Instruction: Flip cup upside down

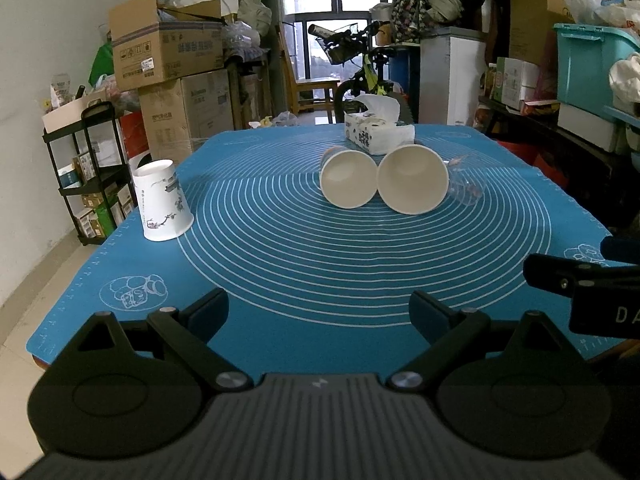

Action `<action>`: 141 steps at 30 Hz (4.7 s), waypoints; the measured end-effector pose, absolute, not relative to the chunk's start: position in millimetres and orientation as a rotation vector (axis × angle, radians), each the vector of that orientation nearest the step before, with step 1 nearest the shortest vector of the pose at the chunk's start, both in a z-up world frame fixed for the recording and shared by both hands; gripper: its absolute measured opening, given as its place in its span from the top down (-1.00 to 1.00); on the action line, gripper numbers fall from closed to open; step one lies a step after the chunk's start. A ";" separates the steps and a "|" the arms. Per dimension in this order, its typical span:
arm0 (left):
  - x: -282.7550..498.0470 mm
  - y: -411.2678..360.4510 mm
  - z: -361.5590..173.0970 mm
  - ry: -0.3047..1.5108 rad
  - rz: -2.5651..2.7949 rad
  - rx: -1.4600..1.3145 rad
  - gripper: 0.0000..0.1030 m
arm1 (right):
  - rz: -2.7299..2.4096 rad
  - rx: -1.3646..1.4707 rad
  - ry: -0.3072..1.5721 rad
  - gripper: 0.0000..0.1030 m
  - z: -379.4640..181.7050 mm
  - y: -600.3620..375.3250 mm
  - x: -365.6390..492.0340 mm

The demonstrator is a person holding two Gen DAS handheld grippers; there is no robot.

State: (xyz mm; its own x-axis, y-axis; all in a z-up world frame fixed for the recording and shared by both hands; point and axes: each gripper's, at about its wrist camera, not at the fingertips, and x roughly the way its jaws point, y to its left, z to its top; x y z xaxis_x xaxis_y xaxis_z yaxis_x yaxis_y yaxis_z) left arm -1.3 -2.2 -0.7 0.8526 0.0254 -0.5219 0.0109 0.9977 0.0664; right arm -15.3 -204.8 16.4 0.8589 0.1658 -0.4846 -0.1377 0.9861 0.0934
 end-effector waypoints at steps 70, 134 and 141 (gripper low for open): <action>268.4 14.2 1.1 0.957 -0.105 -0.237 -0.21 | 0.139 0.055 0.628 -0.95 41.3 -260.1 150.4; 99.9 12.0 33.1 0.796 -0.172 -0.026 -0.78 | 0.206 0.048 0.723 -0.95 59.4 -219.2 63.4; 73.7 50.1 61.8 0.662 -0.086 -0.007 -0.86 | 0.266 0.065 0.725 -0.95 71.5 -193.9 71.0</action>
State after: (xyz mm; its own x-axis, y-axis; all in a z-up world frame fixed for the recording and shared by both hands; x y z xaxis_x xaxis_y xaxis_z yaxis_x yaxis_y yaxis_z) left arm 73.7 50.1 61.8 0.7855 -0.0816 -0.6134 0.0773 0.9964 -0.0334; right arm 71.0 -193.9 71.5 0.7167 0.2623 -0.6461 -0.2174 0.9644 0.1503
